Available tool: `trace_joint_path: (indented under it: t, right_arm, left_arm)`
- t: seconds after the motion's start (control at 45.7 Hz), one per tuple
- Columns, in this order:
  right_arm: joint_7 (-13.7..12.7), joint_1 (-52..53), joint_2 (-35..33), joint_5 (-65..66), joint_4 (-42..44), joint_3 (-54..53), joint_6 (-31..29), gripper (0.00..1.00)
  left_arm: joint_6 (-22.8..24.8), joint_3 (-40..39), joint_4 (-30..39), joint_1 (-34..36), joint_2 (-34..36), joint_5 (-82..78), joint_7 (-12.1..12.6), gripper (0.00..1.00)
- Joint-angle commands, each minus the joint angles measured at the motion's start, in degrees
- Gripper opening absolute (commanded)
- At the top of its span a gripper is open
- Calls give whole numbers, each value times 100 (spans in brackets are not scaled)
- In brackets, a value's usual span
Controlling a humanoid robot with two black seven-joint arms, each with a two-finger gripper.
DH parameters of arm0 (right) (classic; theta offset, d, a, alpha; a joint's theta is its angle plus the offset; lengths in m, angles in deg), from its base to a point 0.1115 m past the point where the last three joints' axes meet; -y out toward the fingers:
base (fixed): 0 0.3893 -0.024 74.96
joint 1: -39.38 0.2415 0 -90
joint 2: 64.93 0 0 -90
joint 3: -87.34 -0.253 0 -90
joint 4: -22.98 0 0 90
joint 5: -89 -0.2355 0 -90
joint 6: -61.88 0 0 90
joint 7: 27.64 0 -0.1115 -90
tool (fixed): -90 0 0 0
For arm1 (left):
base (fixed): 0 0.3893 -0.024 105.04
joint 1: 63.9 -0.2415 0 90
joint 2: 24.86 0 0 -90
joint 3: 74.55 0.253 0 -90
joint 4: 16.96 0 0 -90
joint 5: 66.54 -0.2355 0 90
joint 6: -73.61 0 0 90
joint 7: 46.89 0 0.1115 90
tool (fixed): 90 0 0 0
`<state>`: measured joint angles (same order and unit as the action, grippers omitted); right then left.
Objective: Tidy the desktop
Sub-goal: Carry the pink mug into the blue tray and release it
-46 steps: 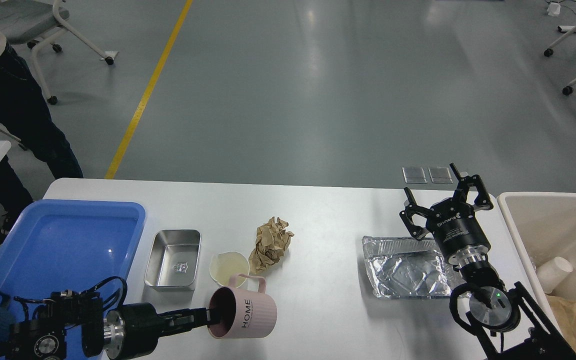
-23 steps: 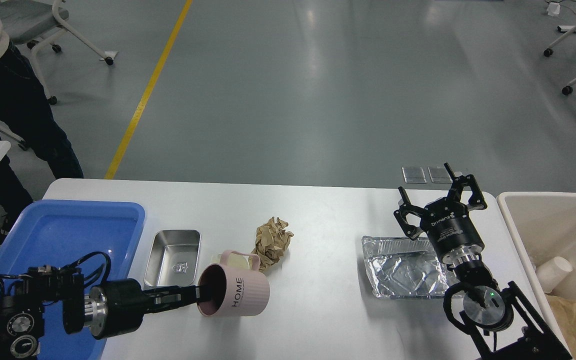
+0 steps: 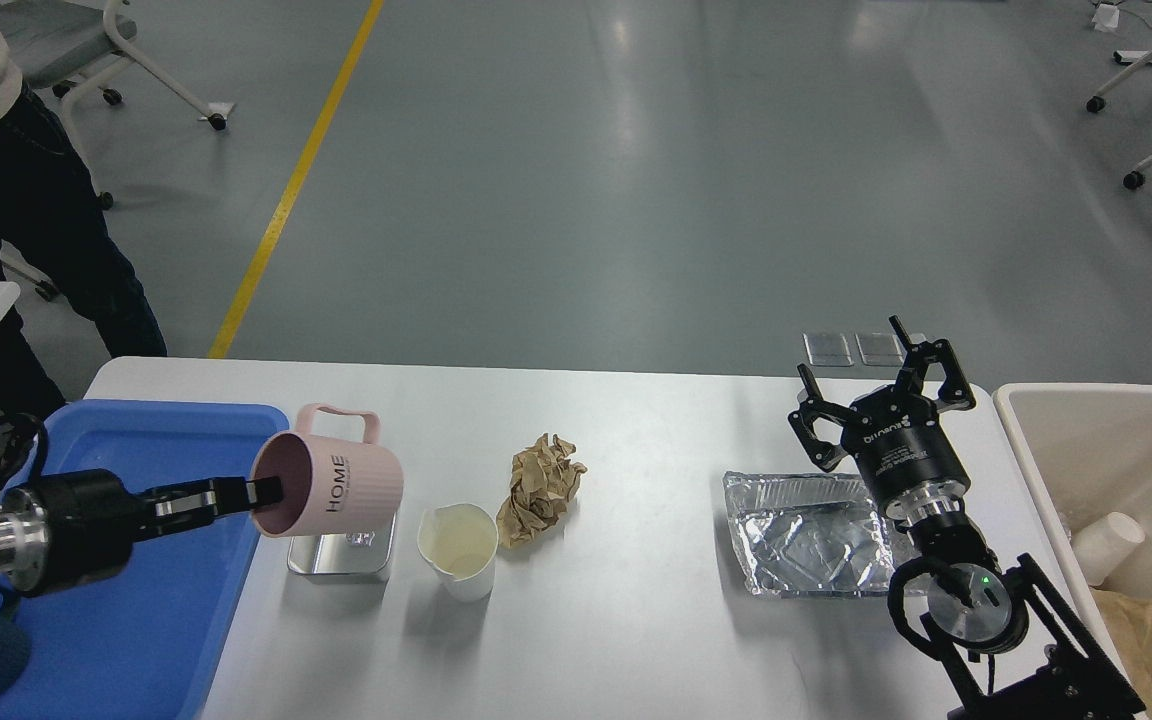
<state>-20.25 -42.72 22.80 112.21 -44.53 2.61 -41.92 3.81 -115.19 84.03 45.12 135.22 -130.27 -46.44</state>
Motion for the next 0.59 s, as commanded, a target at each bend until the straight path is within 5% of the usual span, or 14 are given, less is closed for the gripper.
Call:
trace_joint_path:
  t: [0.0,0.328,0.416,0.569]
  right_arm:
    - [0,10,-10,0,0,70,0,100]
    - [0,45,-28,8,0,140,35,100]
    - [8,45,-37,8,9,149,35,100]
    - [0,36,-89,8,0,149,35,100]
  left_arm:
    - [-7,12,-9,-21,532,72,-124,3]
    - [-60,574,-404,-74,1754,335,-343,3]
    - [-34,838,-554,-74,1895,327,-528,4]
    - [-113,1532,-774,-83,1860,327,-458,9]
